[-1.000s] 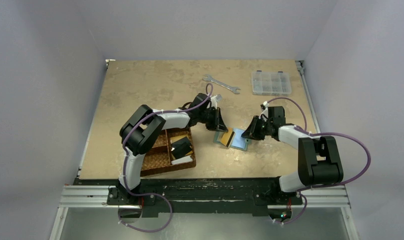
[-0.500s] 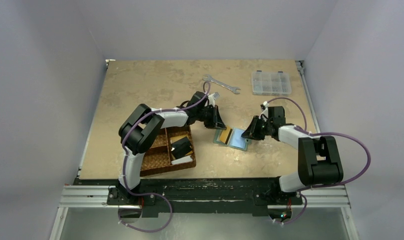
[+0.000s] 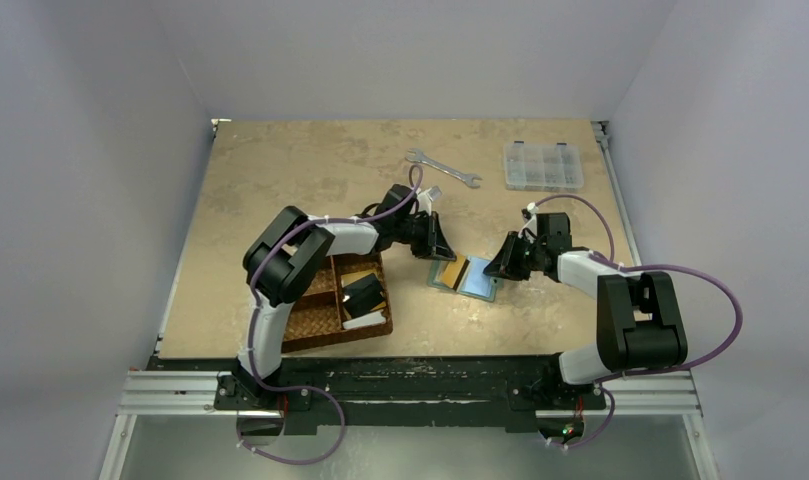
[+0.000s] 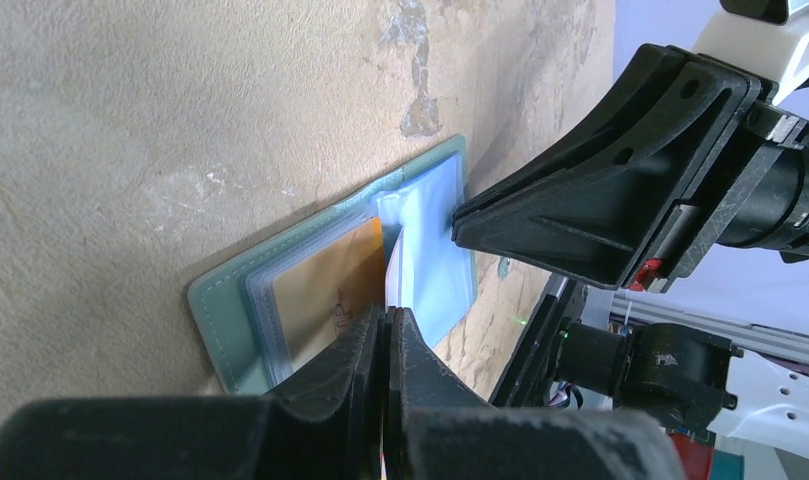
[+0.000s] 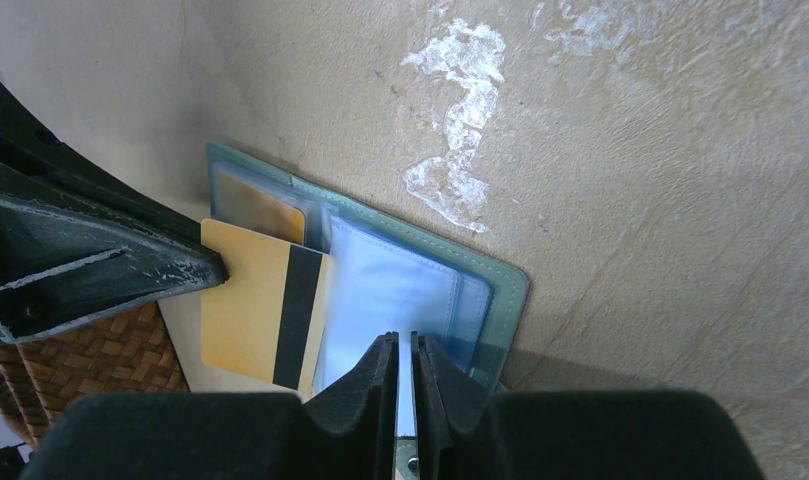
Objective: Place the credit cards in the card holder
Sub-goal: Insert the credit card into the card holder.
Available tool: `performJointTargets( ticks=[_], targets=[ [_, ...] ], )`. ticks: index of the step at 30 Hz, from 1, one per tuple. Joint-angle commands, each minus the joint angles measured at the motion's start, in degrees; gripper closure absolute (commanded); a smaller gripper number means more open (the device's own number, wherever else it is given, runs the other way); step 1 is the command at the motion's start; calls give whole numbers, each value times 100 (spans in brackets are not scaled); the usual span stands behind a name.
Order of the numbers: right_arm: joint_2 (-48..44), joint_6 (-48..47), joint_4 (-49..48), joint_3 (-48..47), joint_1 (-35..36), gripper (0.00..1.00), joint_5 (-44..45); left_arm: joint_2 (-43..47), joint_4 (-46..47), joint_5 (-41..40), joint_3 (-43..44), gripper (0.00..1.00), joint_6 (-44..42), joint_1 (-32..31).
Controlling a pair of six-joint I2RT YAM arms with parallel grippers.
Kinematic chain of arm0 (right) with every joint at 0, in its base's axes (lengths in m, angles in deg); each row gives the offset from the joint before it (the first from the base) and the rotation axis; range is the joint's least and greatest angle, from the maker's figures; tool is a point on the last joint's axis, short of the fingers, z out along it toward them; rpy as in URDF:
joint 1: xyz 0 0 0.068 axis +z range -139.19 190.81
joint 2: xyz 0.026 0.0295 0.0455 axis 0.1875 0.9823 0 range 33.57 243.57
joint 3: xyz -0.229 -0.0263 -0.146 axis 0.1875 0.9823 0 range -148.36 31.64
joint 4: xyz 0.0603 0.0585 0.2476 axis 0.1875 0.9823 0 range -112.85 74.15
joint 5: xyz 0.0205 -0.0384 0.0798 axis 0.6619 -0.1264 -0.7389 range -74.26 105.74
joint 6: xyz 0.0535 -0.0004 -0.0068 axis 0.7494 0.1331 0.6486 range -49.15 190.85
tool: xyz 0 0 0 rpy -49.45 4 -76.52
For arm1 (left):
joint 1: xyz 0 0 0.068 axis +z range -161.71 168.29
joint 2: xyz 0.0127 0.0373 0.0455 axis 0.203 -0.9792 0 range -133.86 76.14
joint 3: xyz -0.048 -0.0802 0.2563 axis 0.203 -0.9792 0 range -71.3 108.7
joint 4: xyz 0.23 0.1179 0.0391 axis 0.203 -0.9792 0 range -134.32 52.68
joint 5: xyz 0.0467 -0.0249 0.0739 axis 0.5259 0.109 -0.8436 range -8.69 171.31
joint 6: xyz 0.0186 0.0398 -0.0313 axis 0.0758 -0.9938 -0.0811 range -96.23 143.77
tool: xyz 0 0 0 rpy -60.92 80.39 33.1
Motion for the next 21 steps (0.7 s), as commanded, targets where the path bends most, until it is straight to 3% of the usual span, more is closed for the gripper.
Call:
performJointTargets(
  ticks=[1, 21],
  targets=[
    [28, -141, -60, -67, 11, 82, 72, -105, 421, 216, 6, 100, 135, -20],
    [17, -123, -69, -37, 8, 83, 49, -284, 1323, 27, -173, 100, 843, -45]
  ],
)
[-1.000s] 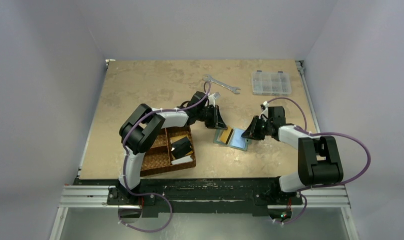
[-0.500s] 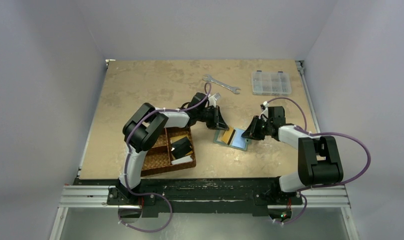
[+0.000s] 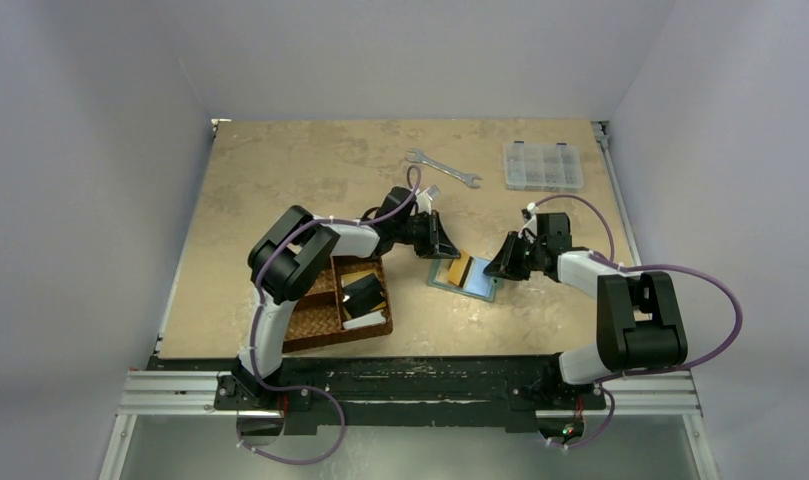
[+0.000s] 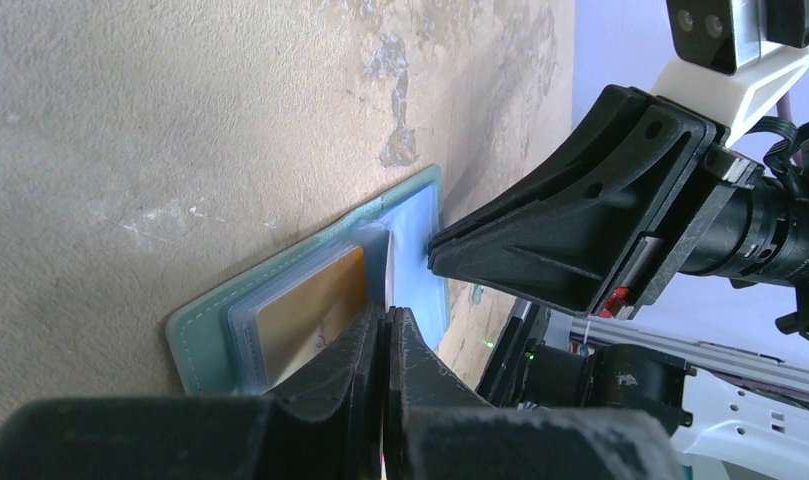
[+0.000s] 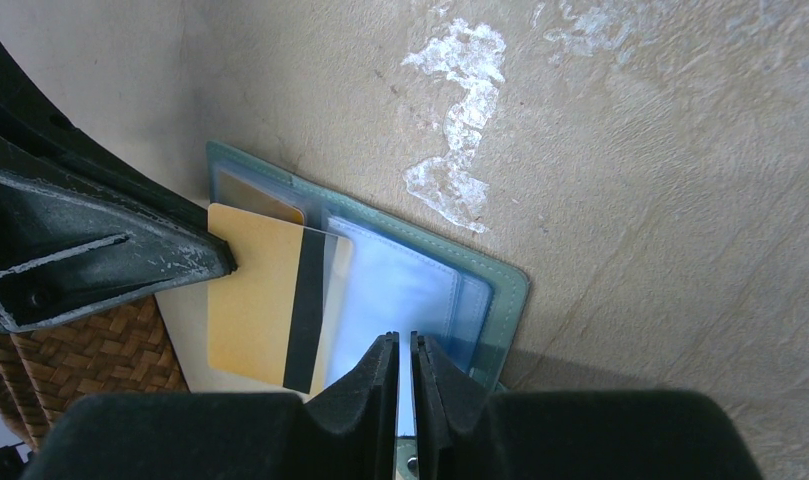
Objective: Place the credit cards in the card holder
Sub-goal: Insert the credit card into the card holder.
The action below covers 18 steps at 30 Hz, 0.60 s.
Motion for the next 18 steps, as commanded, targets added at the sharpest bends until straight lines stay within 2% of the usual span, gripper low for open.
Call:
performJointTargets(
  ticks=[1, 11, 18],
  targets=[
    [17, -113, -69, -37, 8, 83, 50, -90, 569, -15, -100, 100, 214, -49],
    [-19, -44, -73, -3, 15, 83, 121, -30, 1096, -234, -496, 100, 523, -125],
    [-310, 179, 113, 24, 11, 82, 607, 165, 1329, -655, -757, 100, 609, -203]
  ],
)
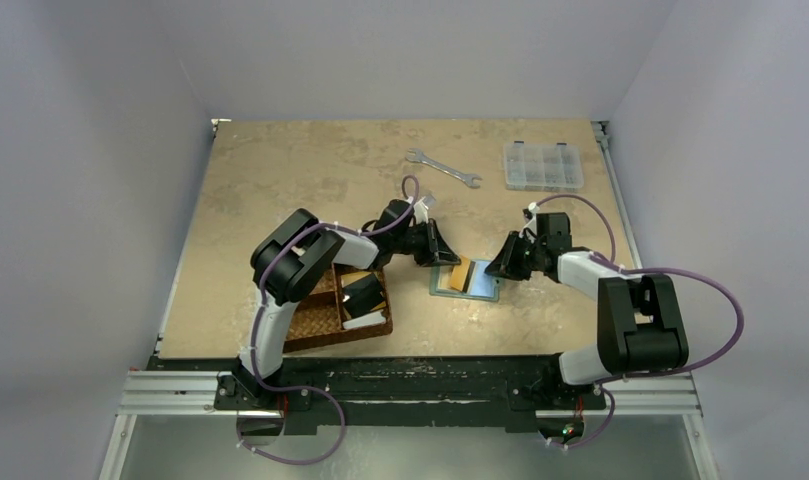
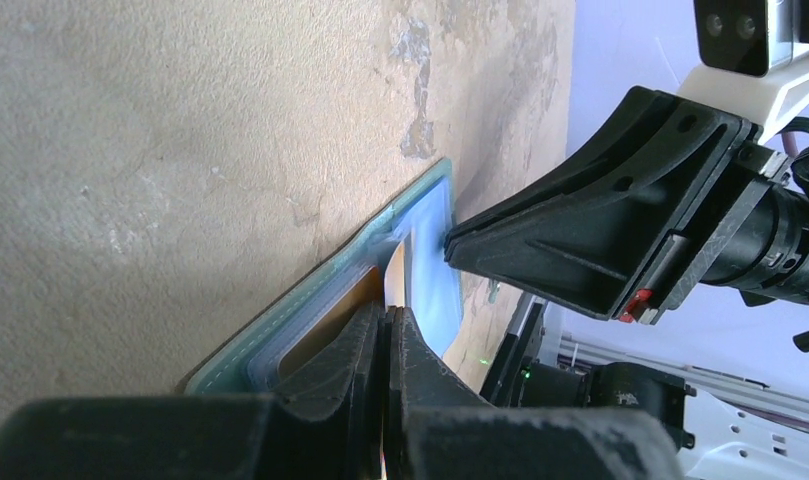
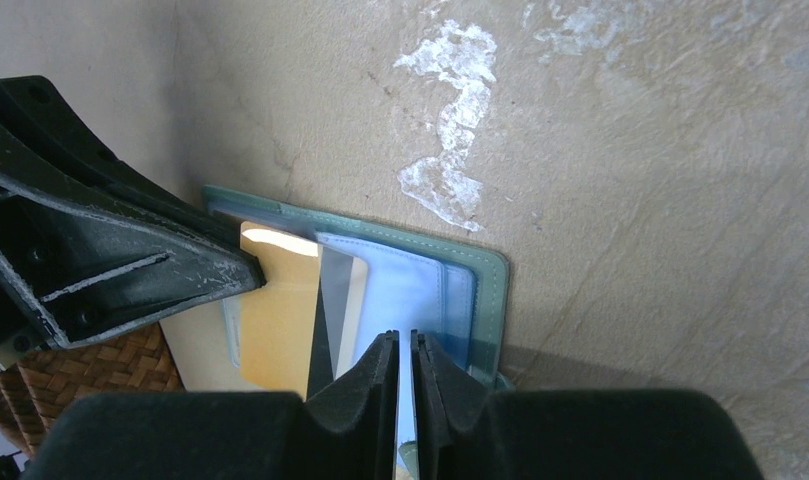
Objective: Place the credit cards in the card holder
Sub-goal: Insert the credit card into the card holder.
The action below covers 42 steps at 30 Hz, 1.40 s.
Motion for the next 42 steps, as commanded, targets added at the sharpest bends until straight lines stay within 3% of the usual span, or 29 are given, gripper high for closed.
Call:
performJointTargets(
  ticks=[1, 7, 14, 35, 41, 42],
  targets=[
    [-332, 142, 103, 38, 4, 82, 529, 248, 447, -403, -210, 100, 105, -75],
    [-431, 211, 255, 58, 11, 79, 705, 291, 565, -579, -260, 100, 156, -81],
    [-408, 188, 362, 145, 3, 69, 857, 304, 633, -702, -325, 100, 197, -77],
    [-319, 499, -18, 556, 47, 78, 486, 335, 1007, -1231, -486, 100, 447, -334],
    [-371, 436, 16, 510, 48, 78, 530, 524, 193, -1377, -332, 99, -212, -485],
    [-394, 417, 34, 500, 50, 78, 556, 571, -78, -1416, -249, 93, -389, -500]
  ],
)
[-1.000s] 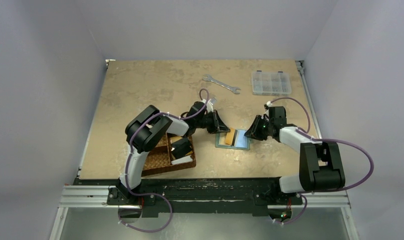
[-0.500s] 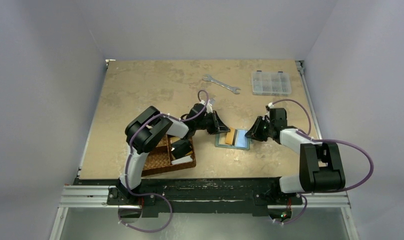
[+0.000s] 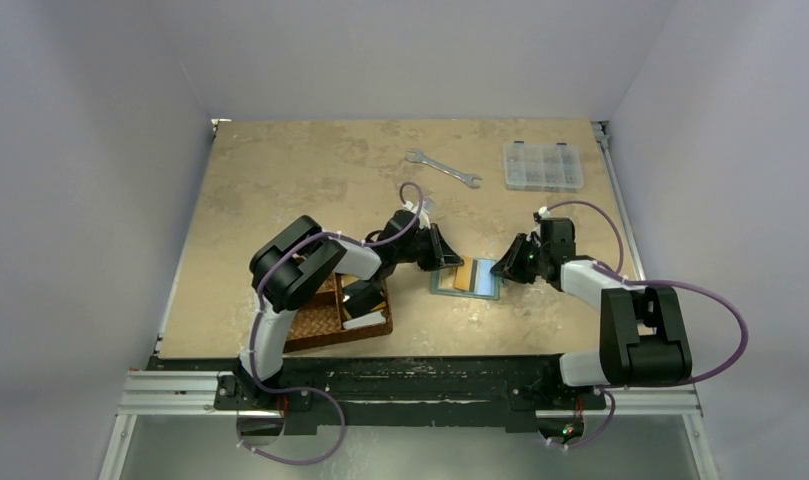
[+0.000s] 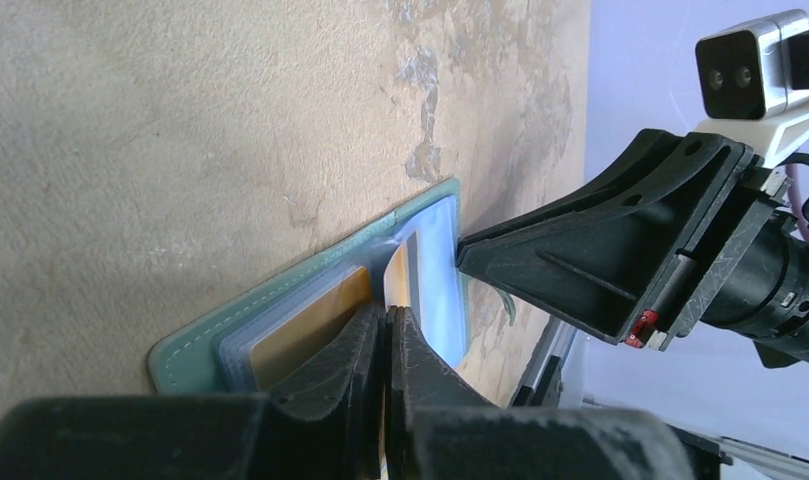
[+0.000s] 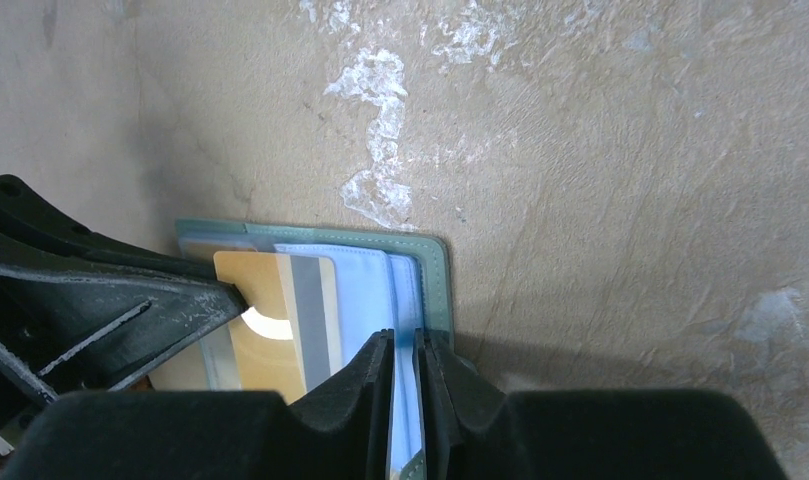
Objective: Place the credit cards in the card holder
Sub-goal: Insert the credit card into the card holder.
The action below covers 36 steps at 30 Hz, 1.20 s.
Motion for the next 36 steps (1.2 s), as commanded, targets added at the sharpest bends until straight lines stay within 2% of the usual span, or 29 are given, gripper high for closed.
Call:
performJointTargets(
  ticks=[1, 5, 9, 14, 19, 27, 30, 36],
  targets=[
    [-52, -65, 302, 126, 86, 78, 6, 418, -1004, -291, 326, 86, -866, -127],
    [-103, -83, 351, 105, 105, 78, 59, 611, -2074, -654, 688, 65, -1581, -209],
    [-119, -96, 374, 78, 146, 78, 125, 707, -2978, -860, 1076, 56, -2054, -259],
    [-69, -122, 389, 36, 176, 78, 131, 695, -3957, -1015, 1533, 53, -2624, -271],
    [-52, -134, 379, 24, 228, 78, 135, 823, -4325, -1144, 1672, 51, -2884, -329],
    [-20, -97, 339, 33, 324, 78, 127, 695, -4435, -1054, 1707, 50, -2847, -527],
    [-54, -88, 339, 59, 320, 78, 134, 606, -4477, -1057, 1706, 46, -2780, -580],
    [-77, -47, 293, 107, 332, 78, 74, 486, -3938, -365, 1573, 46, -2401, -631]
  ],
)
